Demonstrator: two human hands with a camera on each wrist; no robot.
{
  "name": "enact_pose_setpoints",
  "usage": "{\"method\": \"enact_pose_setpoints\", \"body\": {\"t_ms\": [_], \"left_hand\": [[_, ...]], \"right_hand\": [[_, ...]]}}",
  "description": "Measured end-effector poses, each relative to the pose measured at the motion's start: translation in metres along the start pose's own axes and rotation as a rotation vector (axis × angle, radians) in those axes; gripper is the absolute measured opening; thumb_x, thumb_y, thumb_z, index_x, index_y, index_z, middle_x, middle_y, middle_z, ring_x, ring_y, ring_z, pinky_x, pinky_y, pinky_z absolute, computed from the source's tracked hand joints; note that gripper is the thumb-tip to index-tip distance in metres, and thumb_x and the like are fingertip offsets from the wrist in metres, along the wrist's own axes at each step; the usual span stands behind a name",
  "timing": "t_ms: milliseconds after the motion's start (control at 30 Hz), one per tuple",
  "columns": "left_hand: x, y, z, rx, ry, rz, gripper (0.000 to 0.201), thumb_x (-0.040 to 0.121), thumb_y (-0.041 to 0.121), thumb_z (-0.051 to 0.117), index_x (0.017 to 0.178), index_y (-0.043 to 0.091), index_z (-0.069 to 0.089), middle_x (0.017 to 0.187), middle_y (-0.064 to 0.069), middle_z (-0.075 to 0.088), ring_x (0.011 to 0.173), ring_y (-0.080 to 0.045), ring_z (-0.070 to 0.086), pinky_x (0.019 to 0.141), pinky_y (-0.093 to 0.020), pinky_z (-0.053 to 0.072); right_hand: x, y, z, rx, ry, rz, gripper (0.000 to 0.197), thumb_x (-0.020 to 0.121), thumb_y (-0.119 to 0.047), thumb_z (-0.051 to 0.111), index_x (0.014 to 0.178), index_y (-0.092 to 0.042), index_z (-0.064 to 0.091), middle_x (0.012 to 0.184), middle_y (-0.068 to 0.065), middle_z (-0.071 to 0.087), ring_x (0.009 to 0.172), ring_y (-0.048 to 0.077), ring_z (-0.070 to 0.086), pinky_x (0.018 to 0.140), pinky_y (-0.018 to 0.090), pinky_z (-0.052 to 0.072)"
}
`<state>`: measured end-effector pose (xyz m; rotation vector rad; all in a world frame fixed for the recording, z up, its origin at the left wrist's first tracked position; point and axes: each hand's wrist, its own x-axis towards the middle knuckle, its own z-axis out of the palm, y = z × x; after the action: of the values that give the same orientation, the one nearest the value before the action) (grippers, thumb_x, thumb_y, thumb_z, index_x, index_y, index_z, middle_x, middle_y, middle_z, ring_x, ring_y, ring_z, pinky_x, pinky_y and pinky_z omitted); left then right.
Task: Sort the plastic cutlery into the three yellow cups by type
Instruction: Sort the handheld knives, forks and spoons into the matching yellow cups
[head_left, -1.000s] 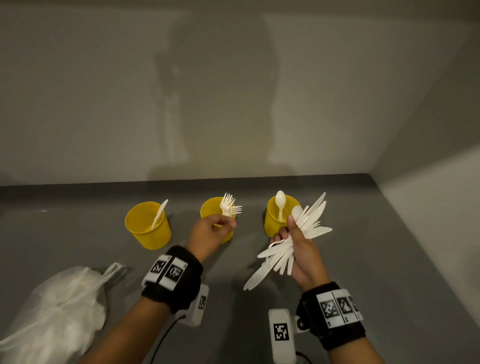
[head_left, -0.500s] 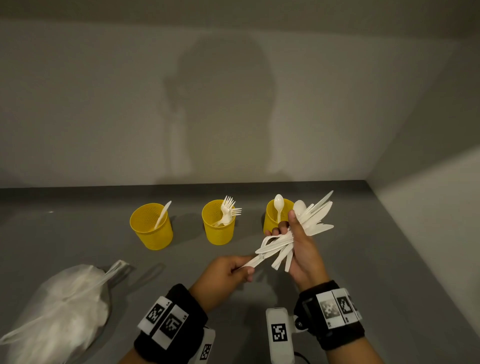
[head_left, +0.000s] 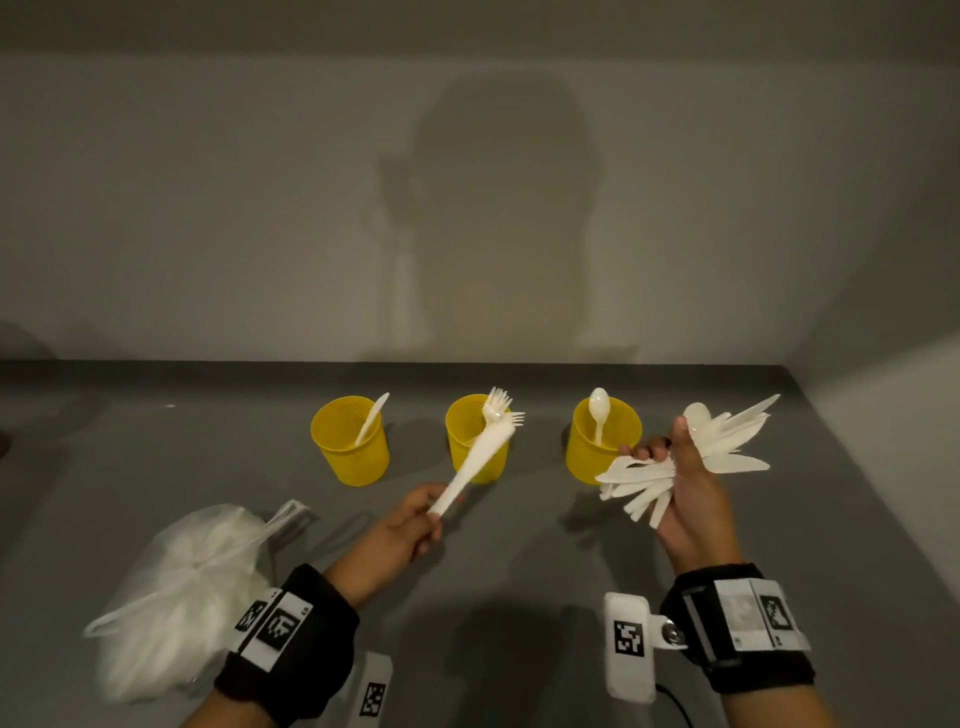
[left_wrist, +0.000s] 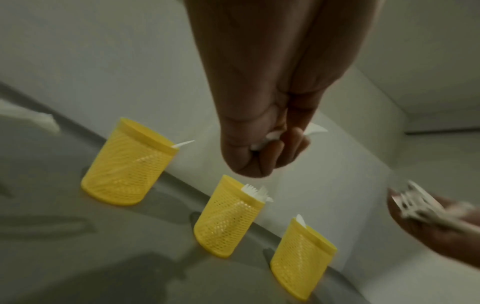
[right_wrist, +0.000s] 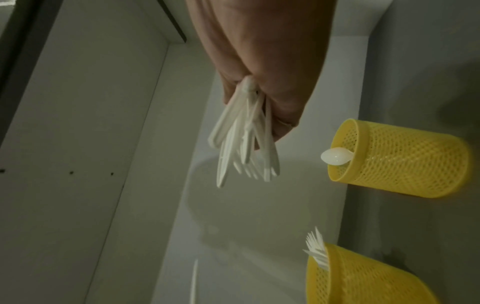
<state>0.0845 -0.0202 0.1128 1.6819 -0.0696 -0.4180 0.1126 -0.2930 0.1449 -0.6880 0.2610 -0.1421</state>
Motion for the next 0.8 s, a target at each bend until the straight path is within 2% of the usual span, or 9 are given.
{"method": "enact_pose_setpoints", "body": {"t_ms": [67, 133, 233, 300, 400, 500, 600, 700, 800], "left_hand": [[0.002, 0.004, -0.011, -0.108, 0.113, 0.003, 0.014, 0.086, 0.022, 0.044, 0.098, 0.019, 0.052, 0.060, 0.004, 0.040, 0.040, -0.001, 0.034, 0.043, -0.011, 0.028], [0.007, 0.009, -0.026, -0.130, 0.270, 0.033, 0.019, 0.096, 0.012, 0.037, 0.092, 0.020, 0.053, 0.069, 0.002, 0.043, 0.041, 0.001, 0.044, 0.045, -0.011, 0.036], [0.021, 0.020, -0.056, -0.157, 0.542, 0.110, 0.018, 0.094, 0.005, 0.040, 0.097, 0.004, 0.058, 0.081, 0.000, 0.061, 0.055, 0.008, 0.059, 0.064, -0.013, 0.048], [0.031, 0.030, -0.076, -0.110, 0.718, 0.151, 0.015, 0.091, 0.003, 0.046, 0.098, 0.000, 0.059, 0.071, 0.005, 0.065, 0.052, 0.012, 0.058, 0.060, -0.005, 0.046], [0.047, 0.035, -0.107, -0.029, 0.912, 0.143, 0.015, 0.087, 0.008, 0.056, 0.098, 0.001, 0.063, 0.079, -0.005, 0.064, 0.058, 0.008, 0.061, 0.054, 0.000, 0.042], [0.069, 0.022, -0.128, 0.036, 0.940, 0.009, 0.023, 0.084, 0.017, 0.062, 0.103, 0.006, 0.067, 0.093, -0.014, 0.070, 0.084, -0.024, 0.067, 0.080, -0.023, 0.050], [0.086, 0.003, -0.138, 0.184, 0.901, -0.161, 0.024, 0.082, 0.024, 0.063, 0.103, 0.013, 0.069, 0.097, -0.007, 0.070, 0.088, -0.025, 0.062, 0.087, -0.030, 0.047], [0.096, -0.016, -0.148, 0.404, 0.809, -0.234, 0.028, 0.078, 0.031, 0.066, 0.101, 0.016, 0.071, 0.107, -0.010, 0.071, 0.099, -0.031, 0.064, 0.091, -0.036, 0.050], [0.100, -0.027, -0.150, 0.480, 0.716, -0.291, 0.037, 0.073, 0.036, 0.070, 0.103, 0.016, 0.070, 0.114, -0.013, 0.068, 0.105, -0.033, 0.062, 0.093, -0.040, 0.049]], "right_hand": [[0.000, 0.009, -0.002, -0.065, -0.033, 0.029, 0.018, 0.080, -0.035, 0.053, 0.071, -0.019, 0.051, 0.052, -0.007, 0.054, 0.052, 0.005, 0.055, 0.062, 0.021, 0.056], [-0.003, 0.024, -0.001, -0.117, -0.057, 0.064, 0.018, 0.083, -0.032, 0.051, 0.073, -0.018, 0.052, 0.054, -0.006, 0.054, 0.052, 0.006, 0.056, 0.060, 0.021, 0.056], [-0.011, 0.050, 0.004, -0.188, -0.039, 0.144, 0.024, 0.091, -0.024, 0.047, 0.068, -0.015, 0.050, 0.048, -0.004, 0.048, 0.045, 0.008, 0.053, 0.056, 0.024, 0.057], [-0.018, 0.066, 0.010, -0.266, -0.043, 0.188, 0.027, 0.091, -0.019, 0.048, 0.064, -0.014, 0.047, 0.043, -0.004, 0.045, 0.041, 0.009, 0.050, 0.054, 0.026, 0.057], [-0.024, 0.087, 0.016, -0.362, -0.074, 0.234, 0.024, 0.089, -0.015, 0.050, 0.066, -0.012, 0.047, 0.043, -0.003, 0.043, 0.040, 0.010, 0.048, 0.051, 0.027, 0.056], [-0.026, 0.102, 0.020, -0.383, -0.089, 0.292, 0.015, 0.086, -0.014, 0.053, 0.072, -0.011, 0.049, 0.043, -0.002, 0.043, 0.039, 0.012, 0.049, 0.050, 0.029, 0.055], [-0.024, 0.107, 0.022, -0.401, -0.086, 0.323, 0.014, 0.081, -0.014, 0.059, 0.070, -0.012, 0.051, 0.043, -0.001, 0.043, 0.040, 0.013, 0.048, 0.052, 0.032, 0.054], [-0.023, 0.108, 0.027, -0.372, -0.101, 0.326, 0.016, 0.070, -0.012, 0.066, 0.068, -0.013, 0.051, 0.044, -0.002, 0.044, 0.041, 0.011, 0.050, 0.051, 0.032, 0.055], [-0.024, 0.106, 0.030, -0.369, -0.085, 0.306, 0.022, 0.079, 0.004, 0.059, 0.070, -0.013, 0.050, 0.043, -0.002, 0.048, 0.039, 0.011, 0.052, 0.047, 0.029, 0.055]]}}
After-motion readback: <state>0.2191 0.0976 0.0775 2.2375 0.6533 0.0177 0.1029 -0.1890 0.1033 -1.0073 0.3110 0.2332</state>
